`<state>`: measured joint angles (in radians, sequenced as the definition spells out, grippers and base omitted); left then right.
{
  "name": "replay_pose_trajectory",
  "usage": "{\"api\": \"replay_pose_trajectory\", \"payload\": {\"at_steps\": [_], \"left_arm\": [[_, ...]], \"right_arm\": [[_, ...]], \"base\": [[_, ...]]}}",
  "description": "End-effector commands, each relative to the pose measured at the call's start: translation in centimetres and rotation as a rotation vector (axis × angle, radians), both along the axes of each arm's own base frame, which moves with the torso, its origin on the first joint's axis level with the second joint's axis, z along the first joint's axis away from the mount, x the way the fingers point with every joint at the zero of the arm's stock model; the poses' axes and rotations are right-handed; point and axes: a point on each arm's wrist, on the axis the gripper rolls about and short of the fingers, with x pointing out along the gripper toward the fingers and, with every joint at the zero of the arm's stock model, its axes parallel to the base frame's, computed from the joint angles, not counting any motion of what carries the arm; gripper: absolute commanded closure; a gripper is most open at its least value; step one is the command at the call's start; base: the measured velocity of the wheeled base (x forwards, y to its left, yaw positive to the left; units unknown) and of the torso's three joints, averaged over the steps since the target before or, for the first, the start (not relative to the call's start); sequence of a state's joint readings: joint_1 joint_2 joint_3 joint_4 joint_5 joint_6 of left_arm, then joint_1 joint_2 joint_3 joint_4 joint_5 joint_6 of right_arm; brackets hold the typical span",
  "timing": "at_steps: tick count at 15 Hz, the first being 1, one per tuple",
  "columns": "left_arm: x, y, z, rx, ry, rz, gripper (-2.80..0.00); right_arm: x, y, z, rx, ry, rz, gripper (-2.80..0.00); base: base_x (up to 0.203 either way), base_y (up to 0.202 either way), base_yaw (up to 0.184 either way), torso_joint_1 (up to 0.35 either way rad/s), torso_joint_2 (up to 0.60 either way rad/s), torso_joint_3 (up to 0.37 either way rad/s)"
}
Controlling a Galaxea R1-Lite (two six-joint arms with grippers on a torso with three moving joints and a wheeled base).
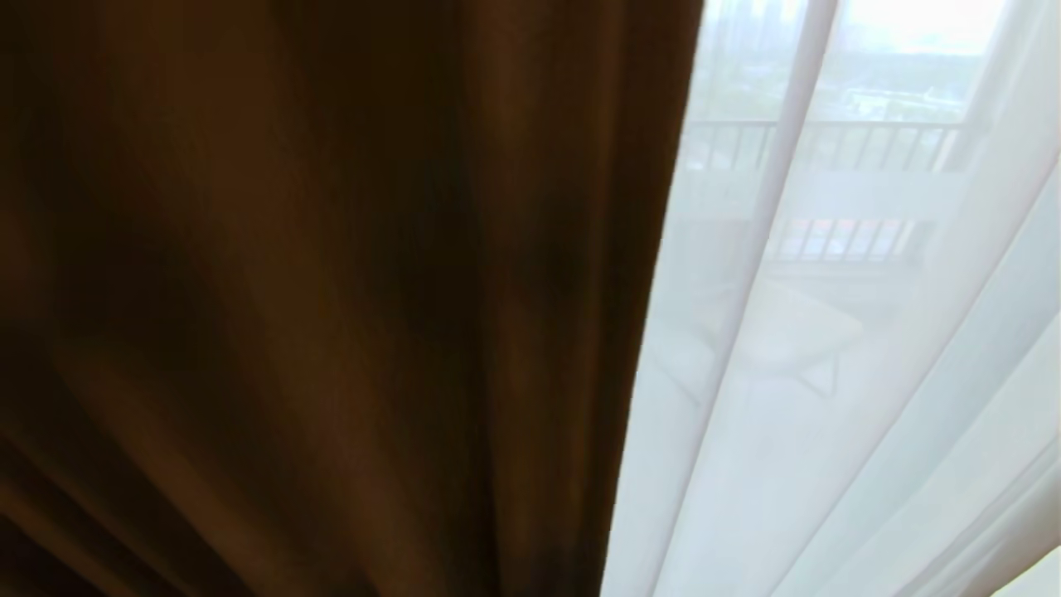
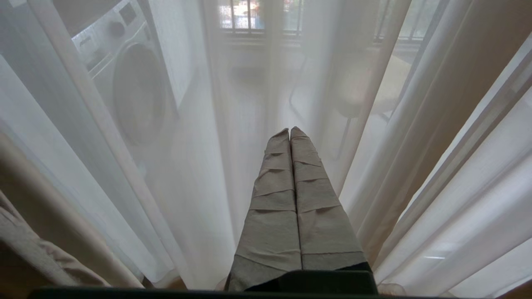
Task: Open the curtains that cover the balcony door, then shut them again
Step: Close the outer curtains on both sides
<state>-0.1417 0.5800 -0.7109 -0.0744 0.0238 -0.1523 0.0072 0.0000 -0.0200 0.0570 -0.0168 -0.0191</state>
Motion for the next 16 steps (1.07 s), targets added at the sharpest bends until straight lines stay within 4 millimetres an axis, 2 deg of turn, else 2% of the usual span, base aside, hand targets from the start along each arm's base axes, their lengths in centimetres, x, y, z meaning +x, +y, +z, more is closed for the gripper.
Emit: {"api": "replay_pose_trajectory", "payload": {"at_steps": [1, 5, 10, 12, 14, 16], "left_arm": [[-0.1, 0.0, -0.5, 0.000, 0.006, -0.002, 0.00], [-0.6, 0.1, -1.1, 0.000, 0.004, -0.002, 0.00], [-1.1, 0.2, -4.4, 0.018, 0.050, 0.014, 0.00], [-1.0, 0.2, -7.6, 0.064, 0.119, 0.020, 0.00], [-1.8, 0.3, -11.1, 0.089, 0.148, 0.025, 0.00], [-1.4, 0.3, -14.9, 0.109, 0.240, 0.048, 0.00]], "right_arm": [[0.0, 0.0, 0.0, -0.001, 0.000, 0.000, 0.00], [0.0, 0.0, 0.0, -0.001, 0.000, 0.000, 0.00], [0.0, 0.0, 0.0, -0.001, 0.001, 0.000, 0.00], [0.0, 0.0, 0.0, -0.001, 0.000, 0.000, 0.00], [0.0, 0.0, 0.0, -0.001, 0.001, 0.000, 0.00], [0.0, 0.0, 0.0, 0.002, 0.000, 0.000, 0.00]], "base": [[0.000, 0.000, 0.000, 0.000, 0.00, 0.000], [0.000, 0.000, 0.000, 0.000, 0.00, 0.000], [0.000, 0.000, 0.000, 0.000, 0.00, 0.000], [0.000, 0.000, 0.000, 0.000, 0.00, 0.000], [0.000, 0.000, 0.000, 0.000, 0.00, 0.000], [0.000, 0.000, 0.000, 0.000, 0.00, 0.000]]}}
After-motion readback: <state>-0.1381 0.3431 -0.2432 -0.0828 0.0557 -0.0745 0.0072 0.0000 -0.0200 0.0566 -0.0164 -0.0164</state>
